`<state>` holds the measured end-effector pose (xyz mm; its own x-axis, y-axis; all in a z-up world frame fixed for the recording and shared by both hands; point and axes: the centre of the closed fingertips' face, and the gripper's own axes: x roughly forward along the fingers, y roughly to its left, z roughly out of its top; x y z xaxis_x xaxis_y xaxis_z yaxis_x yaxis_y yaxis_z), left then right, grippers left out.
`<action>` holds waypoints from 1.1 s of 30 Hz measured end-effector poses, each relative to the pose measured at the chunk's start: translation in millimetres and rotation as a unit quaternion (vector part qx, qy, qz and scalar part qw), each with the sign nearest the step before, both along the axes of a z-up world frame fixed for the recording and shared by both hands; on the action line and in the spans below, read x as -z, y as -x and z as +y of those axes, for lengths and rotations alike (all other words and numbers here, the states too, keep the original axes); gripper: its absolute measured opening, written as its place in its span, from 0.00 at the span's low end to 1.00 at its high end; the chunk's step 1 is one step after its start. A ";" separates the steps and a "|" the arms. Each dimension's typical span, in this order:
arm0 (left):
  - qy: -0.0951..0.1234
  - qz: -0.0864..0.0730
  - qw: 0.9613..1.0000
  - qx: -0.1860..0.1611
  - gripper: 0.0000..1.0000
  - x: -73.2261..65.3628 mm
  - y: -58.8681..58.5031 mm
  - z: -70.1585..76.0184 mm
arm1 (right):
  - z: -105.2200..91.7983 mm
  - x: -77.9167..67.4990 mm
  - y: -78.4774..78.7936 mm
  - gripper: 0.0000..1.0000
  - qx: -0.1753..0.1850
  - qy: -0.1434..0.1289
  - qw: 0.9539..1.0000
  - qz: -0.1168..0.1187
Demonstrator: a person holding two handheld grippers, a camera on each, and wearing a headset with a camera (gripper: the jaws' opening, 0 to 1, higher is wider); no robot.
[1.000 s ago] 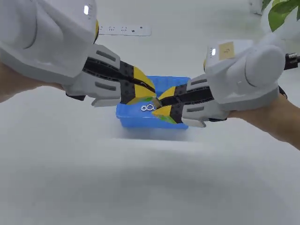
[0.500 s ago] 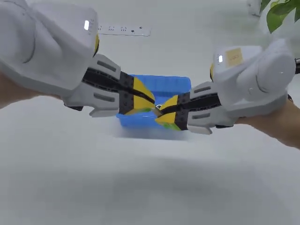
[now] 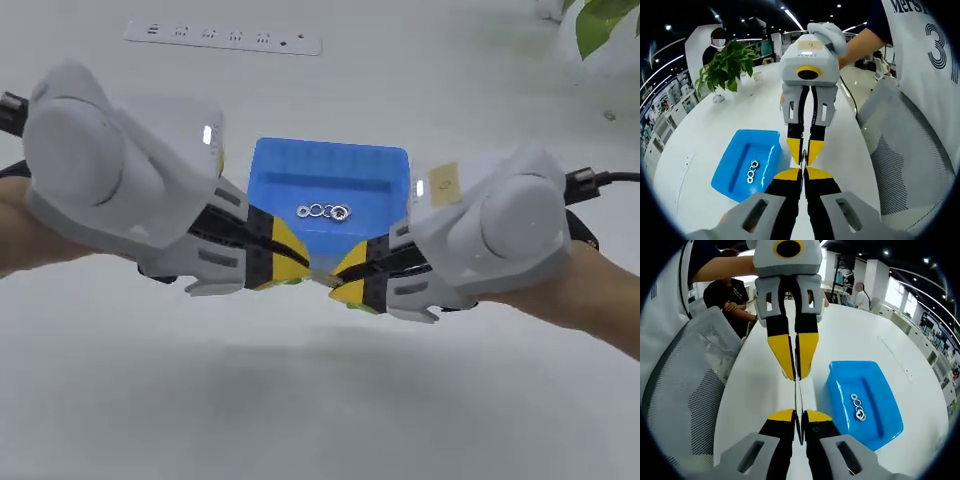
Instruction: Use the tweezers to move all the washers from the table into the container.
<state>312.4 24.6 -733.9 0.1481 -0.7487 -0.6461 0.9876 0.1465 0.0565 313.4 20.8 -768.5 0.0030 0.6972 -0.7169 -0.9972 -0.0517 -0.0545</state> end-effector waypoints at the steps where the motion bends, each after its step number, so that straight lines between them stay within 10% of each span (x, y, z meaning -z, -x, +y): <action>1: -0.002 0.000 1.000 0.002 0.06 3.2 0.2 0.2 | -0.6 4.8 0.9 0.08 -0.006 0.010 1.000 0.001; 22: -0.018 0.057 0.998 -0.023 0.05 71.2 -18.2 7.8 | -8.0 50.0 -14.8 0.09 -0.025 0.079 0.997 -0.011; 33: -0.011 0.066 0.997 -0.045 0.07 61.8 -17.1 10.4 | -11.4 48.3 -18.0 0.14 -0.012 0.077 0.997 -0.019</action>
